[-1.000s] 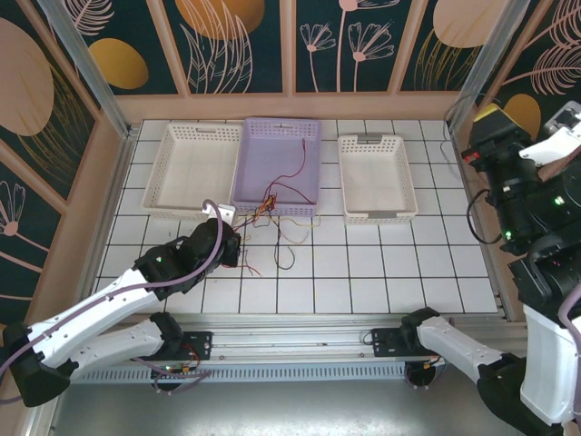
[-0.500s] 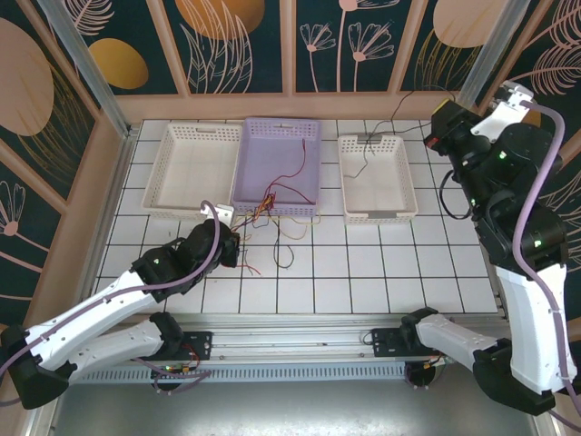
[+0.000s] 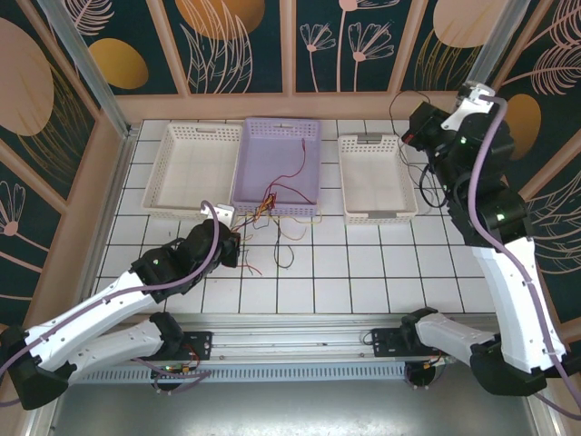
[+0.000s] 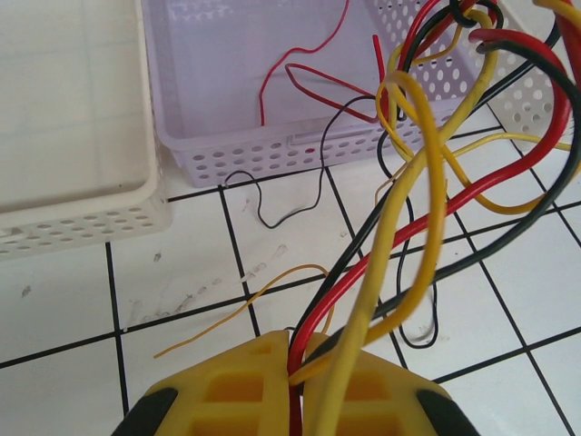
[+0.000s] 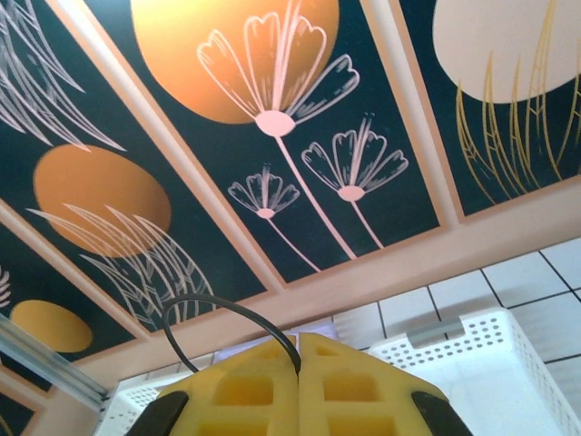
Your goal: Untangle the cables
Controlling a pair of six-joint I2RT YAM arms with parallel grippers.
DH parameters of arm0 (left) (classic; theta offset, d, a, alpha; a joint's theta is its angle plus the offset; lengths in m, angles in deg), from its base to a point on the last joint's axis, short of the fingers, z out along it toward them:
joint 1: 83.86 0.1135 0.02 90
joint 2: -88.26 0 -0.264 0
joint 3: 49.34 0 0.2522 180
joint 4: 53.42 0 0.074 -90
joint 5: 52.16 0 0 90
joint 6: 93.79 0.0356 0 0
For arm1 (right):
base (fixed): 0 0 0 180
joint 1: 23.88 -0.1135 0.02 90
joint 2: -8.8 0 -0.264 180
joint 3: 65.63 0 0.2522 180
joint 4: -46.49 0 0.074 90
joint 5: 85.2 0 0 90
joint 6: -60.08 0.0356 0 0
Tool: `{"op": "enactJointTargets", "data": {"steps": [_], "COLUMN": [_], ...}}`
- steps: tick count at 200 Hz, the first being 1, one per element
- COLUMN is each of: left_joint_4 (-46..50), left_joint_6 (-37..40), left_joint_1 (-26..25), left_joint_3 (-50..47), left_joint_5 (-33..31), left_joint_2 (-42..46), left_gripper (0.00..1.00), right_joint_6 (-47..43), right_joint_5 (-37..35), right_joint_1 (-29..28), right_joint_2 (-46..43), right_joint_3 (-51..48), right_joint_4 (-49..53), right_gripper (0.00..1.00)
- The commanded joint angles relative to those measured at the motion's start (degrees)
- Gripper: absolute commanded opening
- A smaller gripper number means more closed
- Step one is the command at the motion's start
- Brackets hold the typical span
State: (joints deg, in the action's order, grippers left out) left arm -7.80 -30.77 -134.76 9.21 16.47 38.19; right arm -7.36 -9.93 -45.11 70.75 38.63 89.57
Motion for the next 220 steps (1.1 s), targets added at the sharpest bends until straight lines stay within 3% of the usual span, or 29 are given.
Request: {"op": "enactJointTargets", "data": {"steps": [1, 51, 86, 171, 220], "left_joint_4": [-2.0, -2.1, -2.3, -2.7, -2.9], "left_joint_6": [1.0, 1.0, 1.1, 1.2, 1.4], "left_joint_1": [0.3, 0.2, 0.3, 0.2, 0.2], "left_joint_3": [-0.5, -0.7, -0.8, -0.8, -0.9], "left_joint_5": [0.6, 0.9, 1.2, 2.0, 2.4], "left_joint_2": [0.7, 0.7, 0.7, 0.8, 1.4], "left_gripper": [0.00, 0.00, 0.00, 0.00, 0.00], "right_joint_6": [-1.5, 1.2, 2.2, 8.4, 9.0], "right_joint_5": [1.2, 9.7, 12.1, 11.0, 8.7], "right_joint_1": [2.1, 9.9, 11.6, 12.0, 12.1], "right_joint_2": [0.2, 1.3, 2.9, 9.9, 13.5], "right_joint_3": [-1.7, -8.0, -12.2, -27.5, -30.8], "right_joint_4": [-4.6, -9.2, -12.3, -16.5, -15.8], "right_gripper": [0.00, 0.00, 0.00, 0.00, 0.00]}}
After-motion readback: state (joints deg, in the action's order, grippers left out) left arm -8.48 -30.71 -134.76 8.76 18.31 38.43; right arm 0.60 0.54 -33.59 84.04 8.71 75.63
